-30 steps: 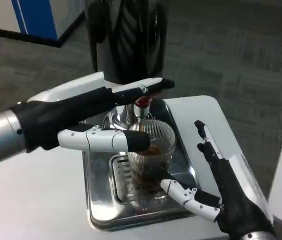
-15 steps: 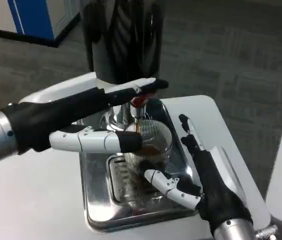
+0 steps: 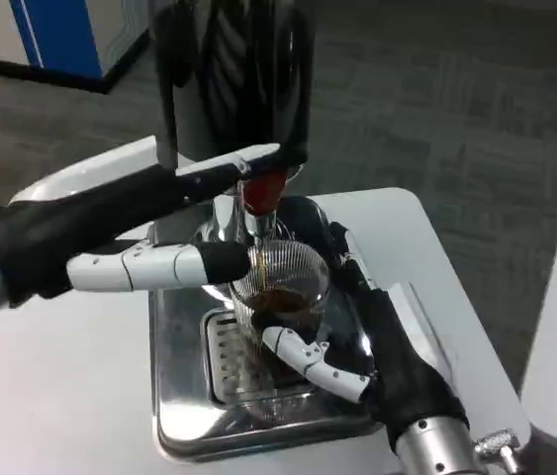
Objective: Grasp the cup under the faucet to collect the drink, then remove the cup.
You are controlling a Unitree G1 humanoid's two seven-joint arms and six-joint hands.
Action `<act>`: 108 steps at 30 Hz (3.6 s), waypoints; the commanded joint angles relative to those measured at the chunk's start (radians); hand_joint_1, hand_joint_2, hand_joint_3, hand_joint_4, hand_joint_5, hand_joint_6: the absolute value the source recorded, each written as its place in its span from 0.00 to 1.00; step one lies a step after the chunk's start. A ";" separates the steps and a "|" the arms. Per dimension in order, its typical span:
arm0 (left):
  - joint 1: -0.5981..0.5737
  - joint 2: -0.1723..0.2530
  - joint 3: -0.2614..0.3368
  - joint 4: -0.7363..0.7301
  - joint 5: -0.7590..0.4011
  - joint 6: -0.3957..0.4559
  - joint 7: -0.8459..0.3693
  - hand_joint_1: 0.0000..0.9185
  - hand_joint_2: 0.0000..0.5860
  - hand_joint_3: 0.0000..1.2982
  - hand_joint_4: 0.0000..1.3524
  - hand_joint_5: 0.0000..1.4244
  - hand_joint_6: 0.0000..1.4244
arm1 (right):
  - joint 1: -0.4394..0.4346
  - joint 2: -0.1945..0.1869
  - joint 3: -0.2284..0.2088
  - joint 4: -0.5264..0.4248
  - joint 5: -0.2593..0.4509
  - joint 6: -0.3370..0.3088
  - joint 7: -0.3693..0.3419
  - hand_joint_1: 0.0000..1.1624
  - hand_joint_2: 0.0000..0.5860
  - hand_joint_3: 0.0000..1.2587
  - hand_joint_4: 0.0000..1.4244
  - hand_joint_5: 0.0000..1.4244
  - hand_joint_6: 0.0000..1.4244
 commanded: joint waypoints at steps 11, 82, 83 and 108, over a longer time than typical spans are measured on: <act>0.012 -0.035 0.028 0.022 0.004 0.025 0.025 0.00 0.09 0.04 0.00 0.00 0.00 | 0.002 0.023 0.005 -0.016 0.019 0.007 -0.020 0.51 0.40 0.00 0.01 0.07 0.00; 0.559 -0.132 0.298 0.077 -0.020 -0.197 0.118 0.04 0.21 0.10 0.01 0.08 0.05 | -0.038 0.082 0.042 0.109 0.116 -0.035 -0.169 0.56 0.33 0.00 0.00 0.05 0.00; 0.564 -0.132 0.300 0.076 -0.021 -0.197 0.119 0.04 0.21 0.10 0.01 0.08 0.05 | -0.043 0.082 0.044 0.113 0.121 -0.035 -0.172 0.56 0.33 0.00 0.00 0.05 0.00; 0.651 -0.142 0.325 0.067 -0.029 -0.188 0.124 0.03 0.22 0.12 0.02 0.08 0.04 | -0.168 0.137 0.071 0.314 0.155 -0.042 -0.333 0.57 0.33 0.00 0.01 0.09 0.02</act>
